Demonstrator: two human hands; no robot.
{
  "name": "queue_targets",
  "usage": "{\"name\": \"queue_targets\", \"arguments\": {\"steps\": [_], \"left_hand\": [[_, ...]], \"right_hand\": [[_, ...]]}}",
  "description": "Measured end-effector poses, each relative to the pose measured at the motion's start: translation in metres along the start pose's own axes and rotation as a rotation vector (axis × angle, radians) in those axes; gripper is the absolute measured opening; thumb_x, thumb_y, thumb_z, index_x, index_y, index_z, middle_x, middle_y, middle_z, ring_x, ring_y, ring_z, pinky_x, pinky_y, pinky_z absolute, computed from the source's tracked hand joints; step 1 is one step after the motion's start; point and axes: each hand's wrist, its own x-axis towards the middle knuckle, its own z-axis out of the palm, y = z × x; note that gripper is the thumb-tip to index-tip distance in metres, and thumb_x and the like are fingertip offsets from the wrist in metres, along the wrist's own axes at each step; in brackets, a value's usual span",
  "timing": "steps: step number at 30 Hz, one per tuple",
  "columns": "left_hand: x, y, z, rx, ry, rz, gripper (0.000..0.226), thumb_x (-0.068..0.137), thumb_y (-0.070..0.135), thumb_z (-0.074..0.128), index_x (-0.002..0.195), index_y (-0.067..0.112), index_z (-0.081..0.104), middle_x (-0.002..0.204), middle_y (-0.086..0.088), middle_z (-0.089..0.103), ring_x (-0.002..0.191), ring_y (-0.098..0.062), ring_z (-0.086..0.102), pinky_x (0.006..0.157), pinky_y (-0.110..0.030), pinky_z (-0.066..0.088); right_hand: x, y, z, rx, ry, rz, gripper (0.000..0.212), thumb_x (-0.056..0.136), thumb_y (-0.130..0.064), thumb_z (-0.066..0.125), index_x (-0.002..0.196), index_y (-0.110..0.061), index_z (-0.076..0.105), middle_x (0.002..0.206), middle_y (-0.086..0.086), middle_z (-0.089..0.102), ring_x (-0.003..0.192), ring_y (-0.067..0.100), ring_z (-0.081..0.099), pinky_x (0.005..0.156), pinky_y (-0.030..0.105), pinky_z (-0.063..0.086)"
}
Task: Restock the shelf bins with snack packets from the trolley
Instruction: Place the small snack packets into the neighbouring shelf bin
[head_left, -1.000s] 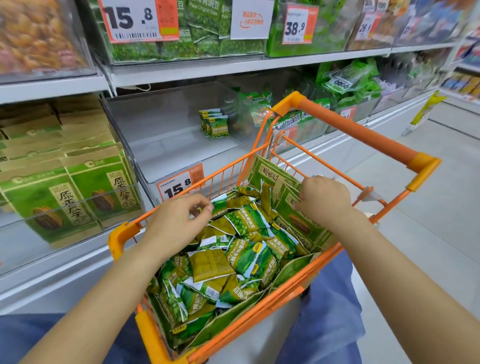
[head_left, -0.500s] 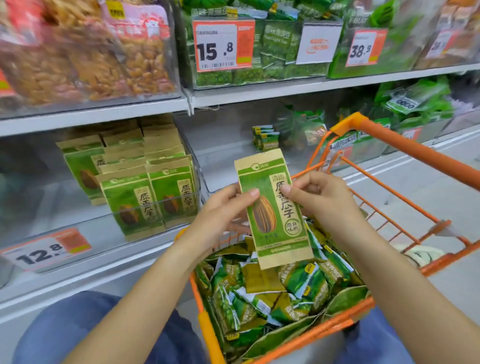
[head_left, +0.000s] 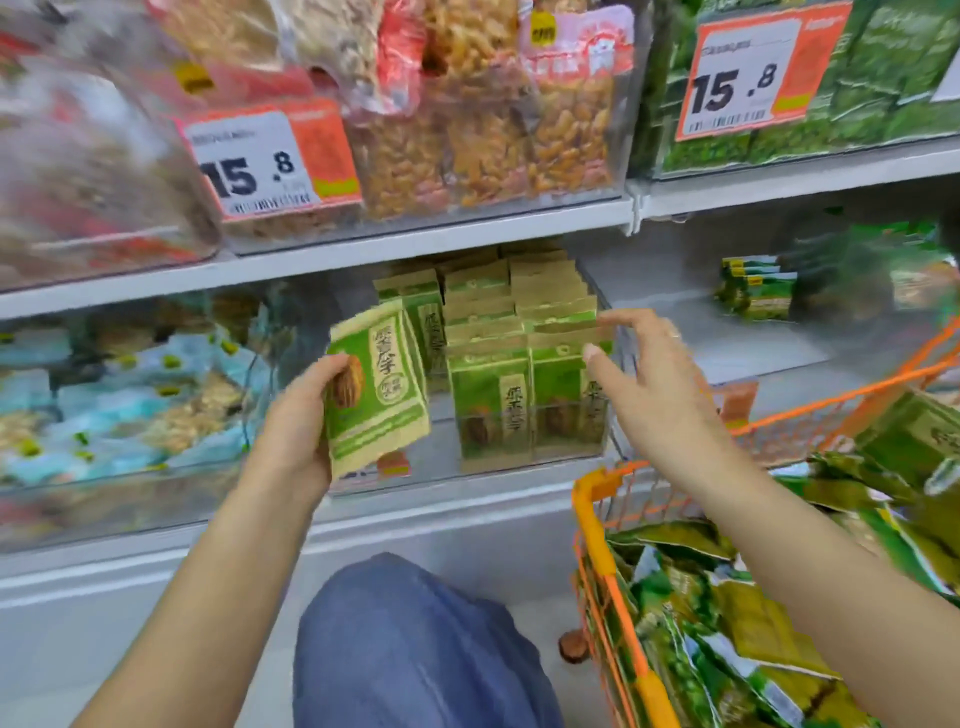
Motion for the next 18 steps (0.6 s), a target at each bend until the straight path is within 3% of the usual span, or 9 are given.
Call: {"name": "queue_targets", "arguments": {"steps": [2,4,6,9,12,15,18], "left_hand": [[0.027,0.005,-0.010,0.051,0.068,0.025,0.024,0.100,0.028,0.043,0.090,0.015,0.061,0.072,-0.002,0.068,0.069,-0.016,0.066,0.057,-0.027,0.053],[0.055,0.010,-0.009,0.163,0.126,0.069,0.028,0.101,0.026,0.044,0.077,0.015,0.054,0.064,-0.001,0.060,0.055,-0.009,0.060,0.052,-0.020,0.045],[0.082,0.010,-0.007,0.246,0.168,0.107,0.024,0.100,0.020,0.047,0.078,0.014,0.054,0.059,-0.003,0.062,0.044,-0.007,0.057,0.049,-0.021,0.043],[0.108,0.003,0.000,0.307,0.191,0.139,0.018,0.097,0.005,0.051,0.081,0.013,0.054,0.066,0.001,0.067,0.068,-0.016,0.063,0.073,-0.035,0.048],[0.123,-0.004,0.014,0.379,0.168,0.203,0.015,0.094,-0.001,0.053,0.101,0.013,0.053,0.102,-0.007,0.063,0.100,-0.025,0.060,0.092,-0.040,0.049],[0.130,-0.012,0.023,0.472,0.178,0.245,0.019,0.094,-0.001,0.053,0.102,0.016,0.053,0.104,-0.005,0.061,0.098,-0.021,0.058,0.091,-0.036,0.050],[0.138,-0.024,0.024,0.544,0.231,0.244,0.021,0.090,0.002,0.057,0.089,0.021,0.048,0.094,-0.004,0.061,0.095,-0.026,0.062,0.090,-0.045,0.053]], "right_hand": [[0.005,0.003,0.012,0.005,0.078,-0.023,0.038,0.097,-0.032,0.049,0.130,-0.015,0.048,0.136,0.007,0.046,0.130,0.021,0.040,0.102,0.030,0.031],[0.011,0.010,0.021,0.025,0.152,-0.007,0.040,0.098,-0.034,0.043,0.132,-0.012,0.047,0.140,0.010,0.044,0.133,0.023,0.037,0.107,0.035,0.029],[0.016,0.020,0.027,0.025,0.191,0.037,0.046,0.097,-0.037,0.036,0.134,-0.011,0.046,0.140,0.011,0.044,0.132,0.025,0.038,0.106,0.035,0.028],[0.015,0.035,0.034,-0.026,0.158,0.098,0.051,0.100,-0.041,0.032,0.139,-0.011,0.042,0.138,0.012,0.047,0.130,0.029,0.039,0.105,0.038,0.029],[0.013,0.044,0.040,-0.111,0.136,0.077,0.063,0.094,-0.049,0.025,0.145,-0.012,0.035,0.142,0.011,0.046,0.132,0.030,0.039,0.108,0.043,0.030],[0.015,0.047,0.042,-0.118,0.150,0.062,0.061,0.094,-0.047,0.026,0.144,-0.013,0.036,0.141,0.009,0.049,0.130,0.029,0.042,0.107,0.042,0.031],[0.015,0.049,0.042,-0.100,0.155,0.056,0.060,0.094,-0.045,0.029,0.144,-0.013,0.036,0.141,0.009,0.049,0.130,0.028,0.043,0.108,0.043,0.032]]}}
